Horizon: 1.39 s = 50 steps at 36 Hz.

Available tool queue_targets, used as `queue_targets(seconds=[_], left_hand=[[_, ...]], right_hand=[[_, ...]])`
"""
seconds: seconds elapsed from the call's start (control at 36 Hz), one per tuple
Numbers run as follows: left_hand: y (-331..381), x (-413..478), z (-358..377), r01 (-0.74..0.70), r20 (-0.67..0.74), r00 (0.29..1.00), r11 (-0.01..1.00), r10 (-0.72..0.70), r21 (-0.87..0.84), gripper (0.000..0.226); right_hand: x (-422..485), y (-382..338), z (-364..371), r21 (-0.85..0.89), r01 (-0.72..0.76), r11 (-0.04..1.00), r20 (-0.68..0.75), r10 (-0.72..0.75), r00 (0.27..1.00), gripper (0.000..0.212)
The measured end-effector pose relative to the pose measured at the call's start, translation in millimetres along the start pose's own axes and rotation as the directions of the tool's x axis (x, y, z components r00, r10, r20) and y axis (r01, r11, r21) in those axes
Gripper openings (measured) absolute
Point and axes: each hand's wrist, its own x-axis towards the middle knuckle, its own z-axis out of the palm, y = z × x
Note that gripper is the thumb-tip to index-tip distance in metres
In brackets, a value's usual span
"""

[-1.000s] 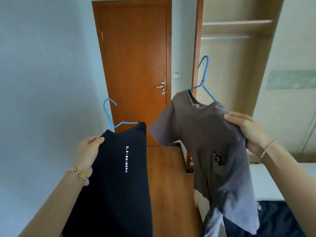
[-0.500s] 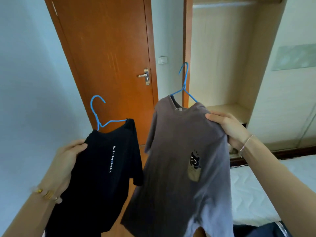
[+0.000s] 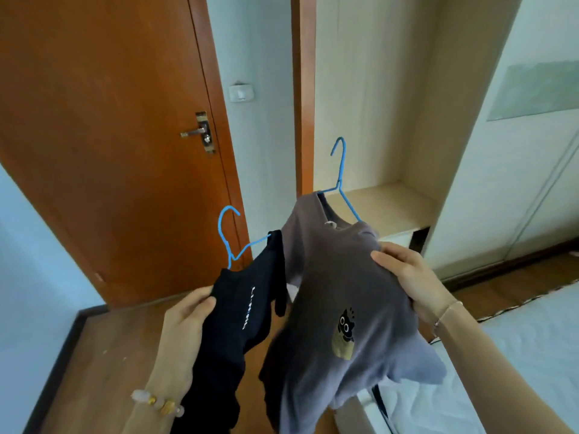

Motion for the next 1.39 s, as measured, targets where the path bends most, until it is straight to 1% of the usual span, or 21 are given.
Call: queue_targets(seconds=[0.08,0.19,0.33,0.47,0.5,0.56,0.58,0.61,0.64,0.67,0.69,0.81,0.97,1.03,1.14,1.22,1.25,1.31,1.33,1.36,1.39], left_hand=[[-3,55,26,0.009,0.095,0.995,1.000,-0.010,0.020,0.025],[2,131,66,0.001,0.223,0.975,0.998,-0.014,0.057,0.027],[30,222,120,0.017,0.355,0.934,0.999,-0.033,0.049,0.024],[74,288,185,-0.016,0.506,0.862,0.999,0.032,-0.035,0.023],[83,297,197,-0.018,0.525,0.850,0.999,0.042,-0.052,0.025],[97,315,220,-0.022,0.557,0.829,0.997,0.057,-0.069,0.025],[102,324,231,-0.031,0.568,0.820,0.997,0.065,-0.070,0.025],[104,334,243,-0.038,0.575,0.815,0.997,0.070,-0.068,0.025],[106,343,254,-0.038,0.577,0.813,0.997,0.070,-0.066,0.025],[108,351,266,-0.031,0.577,0.814,0.997,0.063,-0.064,0.025],[109,359,277,-0.022,0.580,0.813,0.998,0.054,-0.062,0.024],[109,390,320,0.012,0.582,0.813,0.999,0.012,-0.036,0.026],[101,432,380,0.058,0.568,0.823,0.998,-0.031,-0.029,0.034],[98,449,405,0.074,0.540,0.841,0.996,-0.036,-0.049,0.037],[115,485,456,0.098,0.456,0.889,0.989,-0.037,-0.110,0.032],[142,516,479,0.062,0.401,0.916,0.988,0.001,-0.144,0.033],[154,527,483,0.028,0.383,0.923,0.990,0.029,-0.141,0.034],[182,544,487,-0.055,0.333,0.937,0.987,0.104,-0.152,0.036],[197,550,488,-0.108,0.293,0.943,0.979,0.155,-0.171,0.037],[213,556,490,-0.162,0.252,0.945,0.969,0.207,-0.188,0.037],[228,563,491,-0.208,0.213,0.945,0.960,0.247,-0.190,0.037]], right_hand=[[38,13,-7,-0.019,-0.038,0.999,-0.053,0.037,0.998,0.017],[95,16,-20,-0.071,-0.051,0.996,-0.147,0.040,0.988,0.017],[162,-2,-40,-0.137,-0.026,0.990,-0.277,-0.013,0.961,0.017],[205,-32,-71,-0.164,0.051,0.985,-0.381,-0.111,0.918,0.016],[210,-40,-75,-0.176,0.074,0.982,-0.393,-0.139,0.909,0.029],[223,-50,-85,-0.210,0.098,0.973,-0.418,-0.180,0.890,0.067],[230,-54,-90,-0.234,0.111,0.966,-0.437,-0.206,0.875,0.073],[239,-57,-95,-0.261,0.118,0.958,-0.443,-0.228,0.867,0.068],[248,-62,-99,-0.265,0.127,0.956,-0.449,-0.239,0.861,0.051],[258,-63,-106,-0.258,0.141,0.956,-0.465,-0.251,0.849,0.029],[267,-65,-113,-0.263,0.133,0.955,-0.488,-0.251,0.836,0.014],[312,-65,-140,-0.279,0.079,0.957,-0.522,-0.220,0.824,0.014],[400,-63,-182,-0.242,0.024,0.970,-0.480,-0.141,0.866,0.015],[432,-63,-198,-0.210,0.016,0.978,-0.467,-0.114,0.877,0.014],[494,-76,-239,-0.167,0.026,0.986,-0.345,-0.083,0.935,0.014],[537,-99,-266,-0.179,0.082,0.980,-0.245,-0.125,0.961,0.016],[550,-112,-271,-0.204,0.113,0.972,-0.196,-0.153,0.969,0.030],[582,-136,-281,-0.244,0.178,0.953,-0.122,-0.212,0.970,0.072],[599,-147,-285,-0.232,0.204,0.951,-0.102,-0.232,0.967,0.082],[615,-158,-287,-0.223,0.231,0.947,-0.076,-0.253,0.965,0.085],[630,-168,-288,-0.217,0.256,0.942,-0.056,-0.274,0.960,0.081]])
